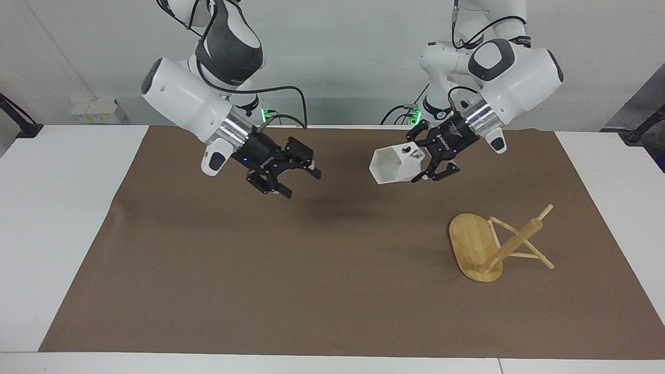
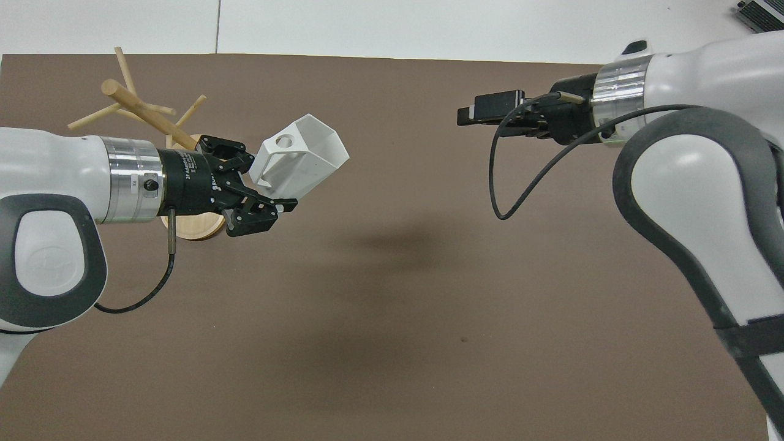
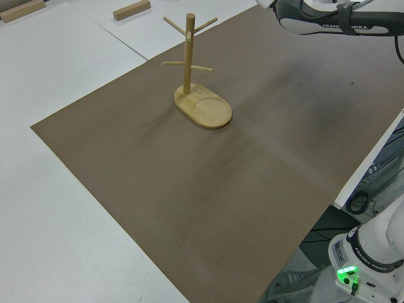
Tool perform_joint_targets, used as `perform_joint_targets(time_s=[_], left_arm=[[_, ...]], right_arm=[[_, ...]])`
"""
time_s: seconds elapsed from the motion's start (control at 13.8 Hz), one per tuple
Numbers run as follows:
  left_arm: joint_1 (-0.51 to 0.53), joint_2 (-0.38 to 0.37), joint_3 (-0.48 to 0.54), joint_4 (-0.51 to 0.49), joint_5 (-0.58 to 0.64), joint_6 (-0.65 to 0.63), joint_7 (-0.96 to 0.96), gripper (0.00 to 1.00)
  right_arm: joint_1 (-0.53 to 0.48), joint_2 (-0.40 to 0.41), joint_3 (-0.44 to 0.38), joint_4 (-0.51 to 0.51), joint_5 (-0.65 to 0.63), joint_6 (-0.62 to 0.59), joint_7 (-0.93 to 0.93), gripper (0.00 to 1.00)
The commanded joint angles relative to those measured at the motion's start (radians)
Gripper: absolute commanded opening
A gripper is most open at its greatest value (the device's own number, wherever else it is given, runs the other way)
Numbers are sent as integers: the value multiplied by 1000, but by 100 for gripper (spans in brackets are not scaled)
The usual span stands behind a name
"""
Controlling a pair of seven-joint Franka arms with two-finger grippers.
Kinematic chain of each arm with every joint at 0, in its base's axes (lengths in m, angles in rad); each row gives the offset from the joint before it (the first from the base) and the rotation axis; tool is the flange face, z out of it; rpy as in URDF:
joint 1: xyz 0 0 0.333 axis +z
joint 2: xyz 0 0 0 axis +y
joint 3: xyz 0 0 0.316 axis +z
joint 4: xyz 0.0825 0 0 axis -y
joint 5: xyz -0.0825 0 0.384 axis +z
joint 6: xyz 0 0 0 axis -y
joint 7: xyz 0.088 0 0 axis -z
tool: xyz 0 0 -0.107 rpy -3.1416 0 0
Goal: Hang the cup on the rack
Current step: 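Carry the cup toward the rack while the right gripper withdraws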
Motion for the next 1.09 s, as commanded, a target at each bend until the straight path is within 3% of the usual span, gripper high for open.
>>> perform_joint_targets(time_s=[0.0,0.15,0.44,0.58,0.8,1.02], left_arm=[[27,-41,0,-70,22,36,-170,0],[36,-34,-1,-70,125,74,-299,0],[69,-4,-1,-73,179,109,-426,0],[75,5,-1,-82,181,140,-435,0],[98,25,-1,-84,181,161,-449,0],[108,26,-1,-104,182,190,-444,0]], right_arm=[[-45,-10,8,-6,-217,-3,-8,100],[-60,-14,8,-12,-383,-30,-8,100],[-102,-20,8,2,-610,-173,-8,100],[-102,-34,0,6,-635,-216,8,100],[-99,-42,2,92,-652,-351,100,100],[-106,-118,-16,103,-651,-476,96,100]])
